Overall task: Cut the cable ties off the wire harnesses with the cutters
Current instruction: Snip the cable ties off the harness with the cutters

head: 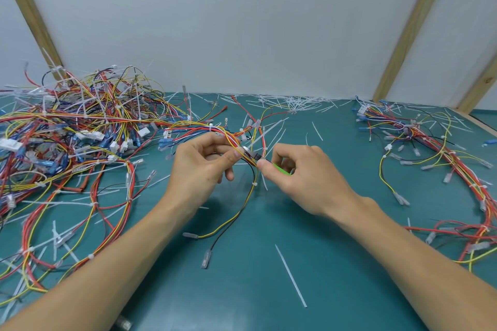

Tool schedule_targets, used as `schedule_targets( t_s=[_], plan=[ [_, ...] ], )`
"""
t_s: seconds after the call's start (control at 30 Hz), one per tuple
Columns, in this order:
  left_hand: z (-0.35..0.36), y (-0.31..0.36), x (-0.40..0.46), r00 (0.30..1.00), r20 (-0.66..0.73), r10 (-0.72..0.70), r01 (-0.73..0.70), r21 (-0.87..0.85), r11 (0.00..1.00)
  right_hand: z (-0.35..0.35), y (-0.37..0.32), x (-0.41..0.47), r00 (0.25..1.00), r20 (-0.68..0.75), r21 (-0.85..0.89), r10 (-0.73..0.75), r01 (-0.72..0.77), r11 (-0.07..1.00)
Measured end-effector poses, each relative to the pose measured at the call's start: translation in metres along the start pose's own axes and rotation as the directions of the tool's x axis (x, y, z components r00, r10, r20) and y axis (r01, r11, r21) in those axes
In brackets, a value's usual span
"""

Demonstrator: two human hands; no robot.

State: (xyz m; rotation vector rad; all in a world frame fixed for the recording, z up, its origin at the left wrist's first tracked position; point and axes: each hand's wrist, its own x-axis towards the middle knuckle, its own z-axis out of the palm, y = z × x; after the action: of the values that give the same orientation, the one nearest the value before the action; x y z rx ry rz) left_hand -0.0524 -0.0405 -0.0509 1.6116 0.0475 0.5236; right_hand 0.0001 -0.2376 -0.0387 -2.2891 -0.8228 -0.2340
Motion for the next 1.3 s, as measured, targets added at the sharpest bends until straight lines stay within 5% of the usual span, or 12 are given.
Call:
schedule_targets(
  t_s=[1.3],
  plan=[
    [-0.0001, 0.0001, -0.0006, 1.0, 0.014, -0.012, 0.012, 0.01, 1.0, 0.0022, 0.0012, 0.0001, 1.0, 0.014, 0.003, 0.006, -0.006, 1.0]
  ],
)
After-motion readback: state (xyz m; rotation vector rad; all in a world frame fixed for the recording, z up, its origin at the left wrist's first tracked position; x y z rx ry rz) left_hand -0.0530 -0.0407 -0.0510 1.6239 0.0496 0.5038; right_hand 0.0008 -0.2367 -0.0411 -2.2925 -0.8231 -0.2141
